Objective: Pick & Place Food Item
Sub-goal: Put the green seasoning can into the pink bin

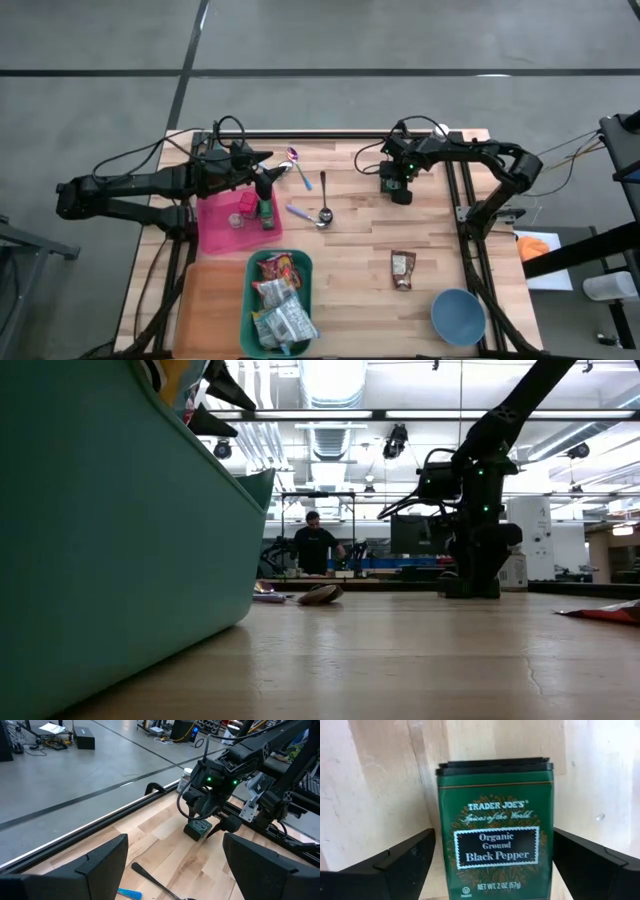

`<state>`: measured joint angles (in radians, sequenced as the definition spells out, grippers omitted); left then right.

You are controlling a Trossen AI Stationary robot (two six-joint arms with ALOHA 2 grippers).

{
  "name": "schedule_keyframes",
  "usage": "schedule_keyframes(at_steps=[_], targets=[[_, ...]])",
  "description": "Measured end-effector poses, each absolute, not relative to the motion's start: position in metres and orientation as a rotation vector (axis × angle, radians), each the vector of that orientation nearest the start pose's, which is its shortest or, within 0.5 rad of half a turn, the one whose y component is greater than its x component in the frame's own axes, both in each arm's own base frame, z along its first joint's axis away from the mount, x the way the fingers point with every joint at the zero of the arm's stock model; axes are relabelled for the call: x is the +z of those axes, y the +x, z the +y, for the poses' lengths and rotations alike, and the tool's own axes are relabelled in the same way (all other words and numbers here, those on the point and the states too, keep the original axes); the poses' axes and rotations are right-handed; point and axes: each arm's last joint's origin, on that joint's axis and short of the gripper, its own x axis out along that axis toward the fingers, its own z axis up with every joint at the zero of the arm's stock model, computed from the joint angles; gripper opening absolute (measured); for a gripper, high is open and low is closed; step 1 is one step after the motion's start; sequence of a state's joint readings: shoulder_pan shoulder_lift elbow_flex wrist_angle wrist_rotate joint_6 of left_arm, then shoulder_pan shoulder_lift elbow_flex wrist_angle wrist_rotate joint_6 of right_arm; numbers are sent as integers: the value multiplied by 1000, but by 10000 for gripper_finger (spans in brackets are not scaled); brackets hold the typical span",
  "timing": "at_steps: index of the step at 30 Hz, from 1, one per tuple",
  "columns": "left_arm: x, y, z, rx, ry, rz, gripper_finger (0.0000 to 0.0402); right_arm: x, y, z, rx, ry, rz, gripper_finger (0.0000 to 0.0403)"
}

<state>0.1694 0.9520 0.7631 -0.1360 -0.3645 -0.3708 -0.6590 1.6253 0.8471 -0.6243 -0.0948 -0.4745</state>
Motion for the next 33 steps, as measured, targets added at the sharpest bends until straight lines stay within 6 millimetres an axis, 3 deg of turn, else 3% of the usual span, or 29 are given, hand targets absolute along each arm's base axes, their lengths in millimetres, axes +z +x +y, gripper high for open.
schedule_keyframes(at_steps=[13,33], targets=[[301,204,45,583,-327,225,329,142,209,-158,-121,161,1409,286],[301,204,45,583,-327,225,329,143,210,-159,-163,198,1401,279]])
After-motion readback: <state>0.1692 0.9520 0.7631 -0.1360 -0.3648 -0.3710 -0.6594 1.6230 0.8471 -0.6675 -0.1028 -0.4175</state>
